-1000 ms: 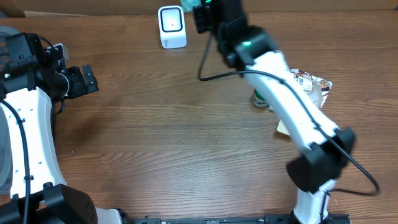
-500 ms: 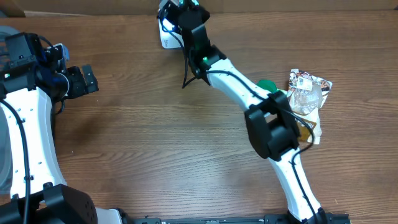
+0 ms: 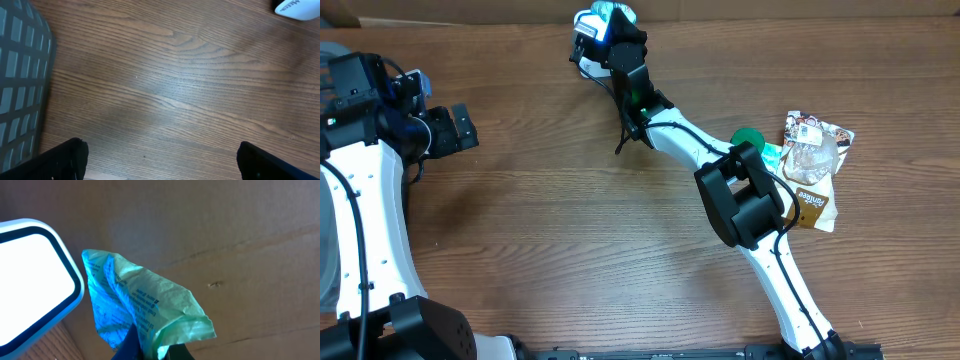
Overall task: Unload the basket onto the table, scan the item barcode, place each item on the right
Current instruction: 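Hold the wipes pack with the right gripper in front of the scanner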
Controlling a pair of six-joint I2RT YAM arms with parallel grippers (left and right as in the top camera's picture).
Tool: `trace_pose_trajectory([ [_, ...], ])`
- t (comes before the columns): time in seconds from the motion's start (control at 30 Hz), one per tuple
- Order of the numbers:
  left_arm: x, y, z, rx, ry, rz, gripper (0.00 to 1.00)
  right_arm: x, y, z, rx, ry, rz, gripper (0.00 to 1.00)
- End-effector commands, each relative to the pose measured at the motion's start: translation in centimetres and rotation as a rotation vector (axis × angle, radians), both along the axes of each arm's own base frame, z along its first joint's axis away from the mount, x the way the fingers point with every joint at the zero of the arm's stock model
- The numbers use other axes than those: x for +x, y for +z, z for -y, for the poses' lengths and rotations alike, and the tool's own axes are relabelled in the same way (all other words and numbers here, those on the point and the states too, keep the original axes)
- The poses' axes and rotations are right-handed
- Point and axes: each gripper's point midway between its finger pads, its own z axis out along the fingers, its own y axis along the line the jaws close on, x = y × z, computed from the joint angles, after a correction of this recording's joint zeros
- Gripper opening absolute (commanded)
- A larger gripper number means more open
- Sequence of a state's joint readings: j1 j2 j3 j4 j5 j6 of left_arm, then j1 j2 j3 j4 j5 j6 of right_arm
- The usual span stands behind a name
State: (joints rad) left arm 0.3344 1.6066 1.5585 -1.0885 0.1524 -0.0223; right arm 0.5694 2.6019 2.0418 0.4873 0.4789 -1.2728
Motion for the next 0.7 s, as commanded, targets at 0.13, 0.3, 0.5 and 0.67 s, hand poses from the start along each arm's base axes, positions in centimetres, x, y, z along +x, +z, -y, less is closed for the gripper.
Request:
trace_pose_trajectory([
  [0.13, 0.2, 0.2, 0.0, 0.009, -0.016, 0.006, 1.00, -0.5, 2.0, -0.8, 0.002, 0.004, 0.040, 0.04],
  [0.3, 0.1, 0.2, 0.0, 0.008, -0.016, 0.005, 1.00, -0.7, 2.6, -1.1, 0.022, 0.009, 0.044, 0.04],
  [0.5, 0.1, 0.2, 0.0, 0.008, -0.016, 0.005, 1.00, -1.2, 6.3, -0.5, 0.128, -0.004, 0.056, 0.04],
  [0.67, 0.1, 0.2, 0.0, 0.008, -0.016, 0.005, 0.99, -2.3, 11.5, 1.1, 0.268, -0.047, 0.051, 0.04],
])
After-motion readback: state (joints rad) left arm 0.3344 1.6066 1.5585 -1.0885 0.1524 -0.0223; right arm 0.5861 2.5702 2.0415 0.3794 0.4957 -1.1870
